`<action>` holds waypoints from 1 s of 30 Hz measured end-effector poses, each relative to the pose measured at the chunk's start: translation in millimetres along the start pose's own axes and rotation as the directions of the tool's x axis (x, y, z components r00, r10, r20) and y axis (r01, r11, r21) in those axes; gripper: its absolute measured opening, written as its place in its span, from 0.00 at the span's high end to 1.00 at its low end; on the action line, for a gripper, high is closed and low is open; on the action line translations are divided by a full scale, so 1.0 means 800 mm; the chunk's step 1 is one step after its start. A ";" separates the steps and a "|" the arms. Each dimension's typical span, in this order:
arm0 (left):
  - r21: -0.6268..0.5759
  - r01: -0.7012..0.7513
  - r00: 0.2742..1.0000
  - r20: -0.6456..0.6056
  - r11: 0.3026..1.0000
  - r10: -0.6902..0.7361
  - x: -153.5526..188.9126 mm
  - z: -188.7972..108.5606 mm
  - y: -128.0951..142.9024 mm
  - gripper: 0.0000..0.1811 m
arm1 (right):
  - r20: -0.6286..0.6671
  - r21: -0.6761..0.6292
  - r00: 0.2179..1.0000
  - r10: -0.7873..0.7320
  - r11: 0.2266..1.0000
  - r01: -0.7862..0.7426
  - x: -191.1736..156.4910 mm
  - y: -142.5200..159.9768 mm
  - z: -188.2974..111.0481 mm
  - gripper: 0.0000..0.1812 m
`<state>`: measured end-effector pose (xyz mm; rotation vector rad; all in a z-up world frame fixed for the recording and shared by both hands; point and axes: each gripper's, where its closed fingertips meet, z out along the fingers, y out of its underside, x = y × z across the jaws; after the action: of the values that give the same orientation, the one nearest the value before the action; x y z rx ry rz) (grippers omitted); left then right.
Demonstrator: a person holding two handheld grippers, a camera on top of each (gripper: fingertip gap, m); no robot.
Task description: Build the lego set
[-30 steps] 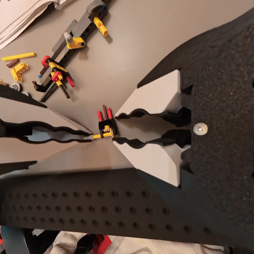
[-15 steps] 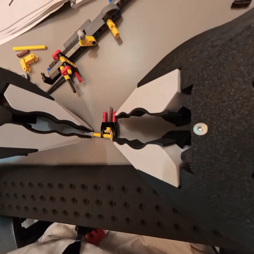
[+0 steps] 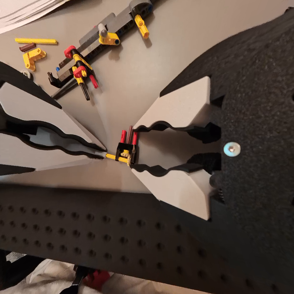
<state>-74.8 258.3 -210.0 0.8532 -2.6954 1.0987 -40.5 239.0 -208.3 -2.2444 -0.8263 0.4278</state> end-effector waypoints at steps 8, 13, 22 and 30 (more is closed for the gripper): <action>0.038 0.096 0.993 0.058 0.995 -0.098 -0.001 0.001 -0.001 0.97 | -0.005 -0.001 1.000 0.008 1.000 -0.008 0.001 0.002 -0.001 0.78; 0.063 0.161 0.980 0.112 0.985 -0.167 -0.002 0.001 -0.001 0.97 | -0.012 -0.008 1.000 0.012 1.000 -0.012 0.001 0.002 -0.001 0.78; 0.094 0.183 0.967 0.163 0.979 -0.196 -0.002 0.001 -0.001 0.97 | -0.003 -0.014 0.999 0.039 0.999 -0.039 0.001 0.001 -0.001 0.78; 0.092 0.181 0.970 0.147 0.979 -0.193 0.000 0.002 -0.002 0.97 | 0.002 -0.009 0.999 0.042 0.999 -0.042 0.000 0.001 -0.001 0.78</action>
<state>-74.0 256.1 -210.3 1.2266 -2.6377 1.1452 -39.4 238.2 -208.6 -2.2737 -0.7850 0.4463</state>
